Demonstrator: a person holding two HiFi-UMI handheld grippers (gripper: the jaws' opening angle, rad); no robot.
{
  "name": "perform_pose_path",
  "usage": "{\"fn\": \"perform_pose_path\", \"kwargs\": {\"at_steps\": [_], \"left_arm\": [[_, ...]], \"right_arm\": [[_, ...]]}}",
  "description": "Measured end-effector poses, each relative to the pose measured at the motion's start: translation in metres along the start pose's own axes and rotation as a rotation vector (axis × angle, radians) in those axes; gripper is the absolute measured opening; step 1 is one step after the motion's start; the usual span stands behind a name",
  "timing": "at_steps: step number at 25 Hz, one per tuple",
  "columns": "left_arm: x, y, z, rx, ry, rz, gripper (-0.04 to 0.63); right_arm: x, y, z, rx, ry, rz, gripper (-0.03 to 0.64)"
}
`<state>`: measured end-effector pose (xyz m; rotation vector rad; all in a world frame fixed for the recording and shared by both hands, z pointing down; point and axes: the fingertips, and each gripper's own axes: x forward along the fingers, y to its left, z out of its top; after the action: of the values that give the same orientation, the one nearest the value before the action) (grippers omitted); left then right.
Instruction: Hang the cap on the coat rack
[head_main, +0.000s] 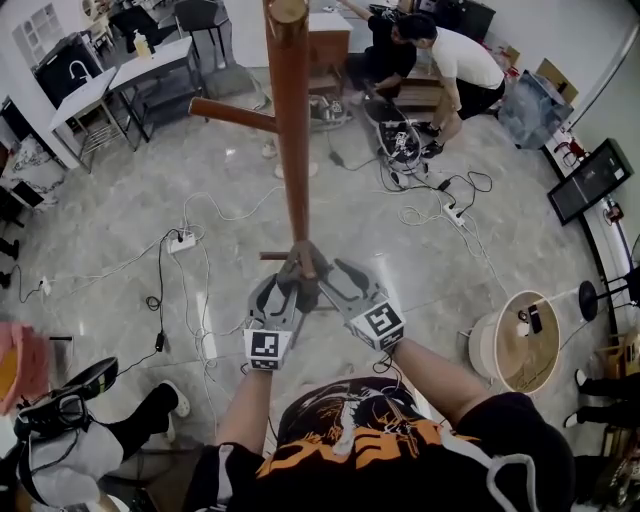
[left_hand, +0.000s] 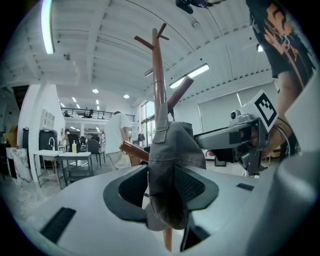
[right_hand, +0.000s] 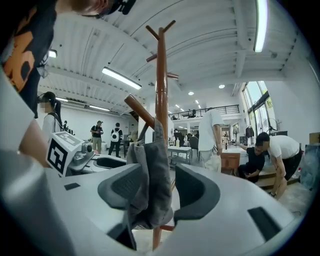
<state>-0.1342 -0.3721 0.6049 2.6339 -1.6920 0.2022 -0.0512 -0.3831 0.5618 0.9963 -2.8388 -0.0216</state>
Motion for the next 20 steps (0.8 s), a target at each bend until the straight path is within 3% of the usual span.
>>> {"fn": "perform_pose_path", "kwargs": {"at_steps": [7,9,11,20], "left_arm": [[-0.035,0.012,-0.004,0.000,0.027,0.049,0.207],[-0.048,0.019,0.002,0.005,0.031,0.118,0.116],[-0.060,0.024,0.015,-0.002,0.010,0.154,0.070],[-0.072,-0.004,0.085,0.018,-0.015,0.057,0.055]], "right_arm": [[-0.018,-0.001,0.001,0.024,0.002,0.011,0.216],[-0.026,0.003,0.012,0.021,-0.023,0.025,0.178],[-0.034,0.008,0.029,0.012,-0.051,0.049,0.164],[-0.067,0.025,0.101,0.046,-0.116,0.121,0.057]]}}
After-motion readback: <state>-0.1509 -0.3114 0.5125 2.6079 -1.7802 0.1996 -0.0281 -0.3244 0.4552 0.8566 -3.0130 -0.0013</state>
